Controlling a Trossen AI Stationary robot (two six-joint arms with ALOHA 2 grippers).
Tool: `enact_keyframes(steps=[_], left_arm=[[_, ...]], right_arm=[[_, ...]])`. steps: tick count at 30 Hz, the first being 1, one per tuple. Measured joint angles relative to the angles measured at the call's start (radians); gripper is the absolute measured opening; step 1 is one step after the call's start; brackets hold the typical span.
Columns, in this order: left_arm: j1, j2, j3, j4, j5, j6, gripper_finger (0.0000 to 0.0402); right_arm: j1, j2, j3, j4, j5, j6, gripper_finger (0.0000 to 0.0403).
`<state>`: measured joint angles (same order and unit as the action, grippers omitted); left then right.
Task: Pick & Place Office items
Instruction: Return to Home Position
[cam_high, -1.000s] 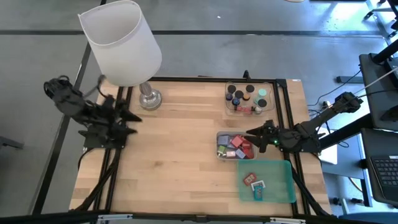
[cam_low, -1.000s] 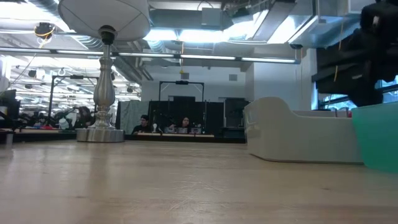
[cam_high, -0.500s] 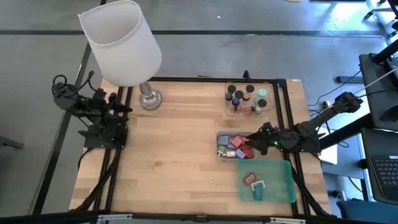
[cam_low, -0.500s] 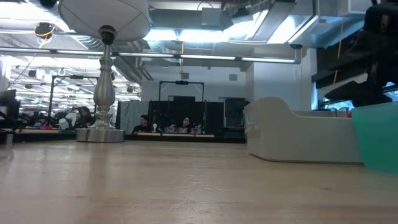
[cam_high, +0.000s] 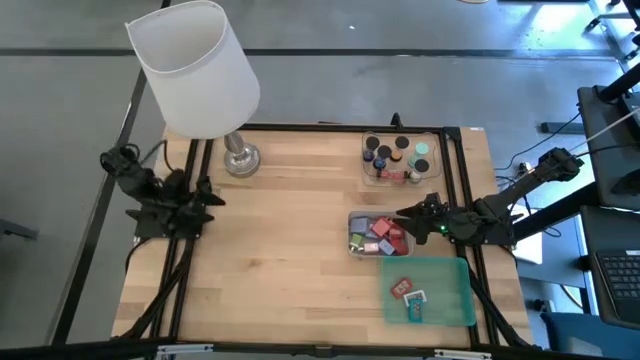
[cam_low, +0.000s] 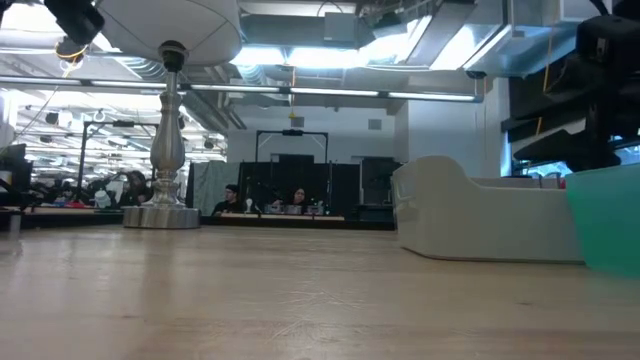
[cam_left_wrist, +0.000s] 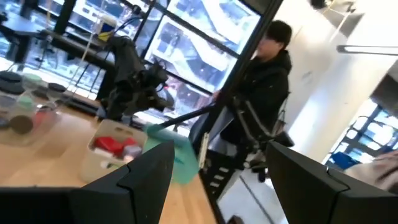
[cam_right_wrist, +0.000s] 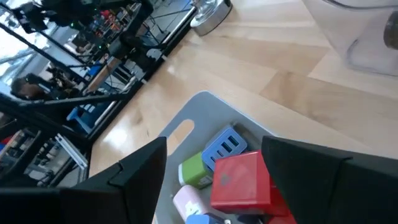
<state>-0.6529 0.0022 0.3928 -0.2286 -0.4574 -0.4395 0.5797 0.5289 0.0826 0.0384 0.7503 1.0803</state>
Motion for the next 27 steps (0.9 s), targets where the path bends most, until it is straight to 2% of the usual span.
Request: enact_keyframes(steps=[5, 11, 17, 23, 27], left_arm=[[0.001, 0.000, -0.079, 0.065, -0.026, 0.001, 0.0251], [0.001, 0.005, -0.177, 0.158, -0.140, 0.039, 0.0251], [0.001, 0.005, -0.240, 0.152, -0.310, 0.048, 0.0251], [0.001, 0.006, -0.253, 0.035, -0.464, 0.003, 0.0251], [0.001, 0.006, -0.254, -0.089, -0.523, -0.134, 0.0251]], right_arm=[[0.000, 0.001, 0.000, -0.002, 0.002, -0.013, 0.0265], [0.000, 0.001, 0.000, -0.002, 0.002, 0.040, 0.0265], [0.000, 0.001, 0.000, -0.002, 0.002, 0.064, 0.0265], [0.000, 0.001, 0.000, -0.002, 0.002, 0.052, 0.0265], [0.000, 0.001, 0.000, -0.002, 0.002, -0.020, 0.0265]])
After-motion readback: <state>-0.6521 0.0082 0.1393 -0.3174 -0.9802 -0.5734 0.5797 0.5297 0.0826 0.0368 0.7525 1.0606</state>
